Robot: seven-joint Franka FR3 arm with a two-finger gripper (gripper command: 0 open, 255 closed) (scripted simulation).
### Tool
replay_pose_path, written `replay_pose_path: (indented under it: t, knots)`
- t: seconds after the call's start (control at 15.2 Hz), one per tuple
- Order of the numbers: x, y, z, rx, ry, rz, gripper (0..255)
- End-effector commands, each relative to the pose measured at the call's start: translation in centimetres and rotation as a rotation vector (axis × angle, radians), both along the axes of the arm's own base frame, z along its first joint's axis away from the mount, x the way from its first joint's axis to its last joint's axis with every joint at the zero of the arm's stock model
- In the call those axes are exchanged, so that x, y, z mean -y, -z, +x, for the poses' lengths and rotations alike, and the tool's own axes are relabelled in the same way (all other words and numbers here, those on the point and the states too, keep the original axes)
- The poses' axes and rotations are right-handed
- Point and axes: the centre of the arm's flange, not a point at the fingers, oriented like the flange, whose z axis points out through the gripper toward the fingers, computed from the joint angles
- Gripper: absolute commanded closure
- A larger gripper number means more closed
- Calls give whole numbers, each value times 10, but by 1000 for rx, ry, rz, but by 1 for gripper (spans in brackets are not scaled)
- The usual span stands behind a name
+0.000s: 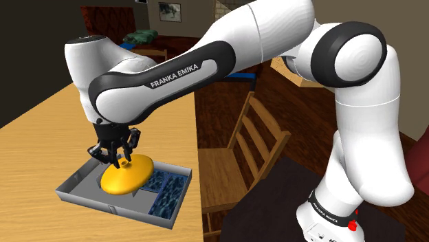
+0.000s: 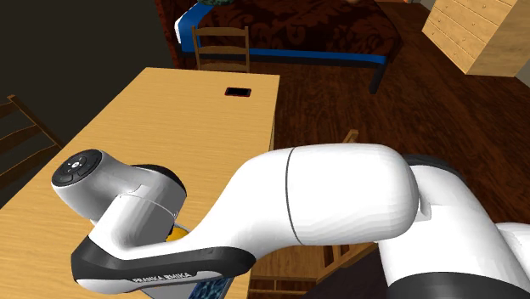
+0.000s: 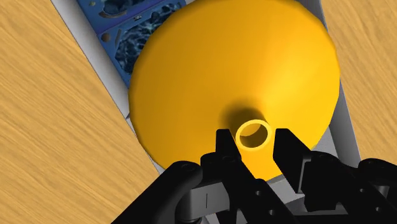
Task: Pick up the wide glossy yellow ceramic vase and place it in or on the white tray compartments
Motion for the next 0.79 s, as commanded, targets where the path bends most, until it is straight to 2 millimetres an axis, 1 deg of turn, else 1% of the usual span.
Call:
replay_pose_path:
  t: [0.0, 0.46, 0.53, 0.73]
  knots:
    - [-1, 4, 0, -1, 0, 0, 255]
    - [-1, 4, 0, -1, 0, 0, 255]
    - [-1, 4, 0, 0, 0, 0, 0]
    - [-2, 4, 0, 0, 0, 0, 0]
